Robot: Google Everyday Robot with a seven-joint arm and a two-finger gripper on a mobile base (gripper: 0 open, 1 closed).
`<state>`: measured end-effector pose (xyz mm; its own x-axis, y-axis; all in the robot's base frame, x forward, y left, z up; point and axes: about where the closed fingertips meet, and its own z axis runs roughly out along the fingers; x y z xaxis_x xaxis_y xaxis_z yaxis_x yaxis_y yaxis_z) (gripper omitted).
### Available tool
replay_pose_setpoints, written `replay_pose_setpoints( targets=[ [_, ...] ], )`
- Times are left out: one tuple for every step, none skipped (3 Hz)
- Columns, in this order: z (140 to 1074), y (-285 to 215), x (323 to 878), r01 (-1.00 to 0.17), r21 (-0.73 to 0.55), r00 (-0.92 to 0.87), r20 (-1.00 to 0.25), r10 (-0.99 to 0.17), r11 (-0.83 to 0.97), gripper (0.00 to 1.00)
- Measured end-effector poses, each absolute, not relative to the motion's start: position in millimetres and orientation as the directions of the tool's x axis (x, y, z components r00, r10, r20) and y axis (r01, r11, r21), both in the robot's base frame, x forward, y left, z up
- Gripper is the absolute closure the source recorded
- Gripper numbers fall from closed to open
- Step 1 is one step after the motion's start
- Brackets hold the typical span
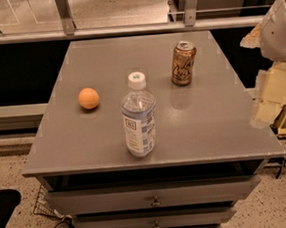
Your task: Pick blue plastic bottle
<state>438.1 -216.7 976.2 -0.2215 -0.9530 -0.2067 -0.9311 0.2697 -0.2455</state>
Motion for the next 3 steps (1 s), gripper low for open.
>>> replay_pose_setpoints(
  targets=[
    [976.2,-216.6,438.1,-0.931,-0.246,-0.221,-0.207,-0.953,0.27,0.0],
    [977.6,-213.8,437.9,-0.932,-0.244,-0.213,-0.232,-0.949,0.268,0.0],
    [973.0,-202.5,435.2,-0.936,-0.234,-0.177,-0.33,-0.927,0.262,0.0]
  ],
)
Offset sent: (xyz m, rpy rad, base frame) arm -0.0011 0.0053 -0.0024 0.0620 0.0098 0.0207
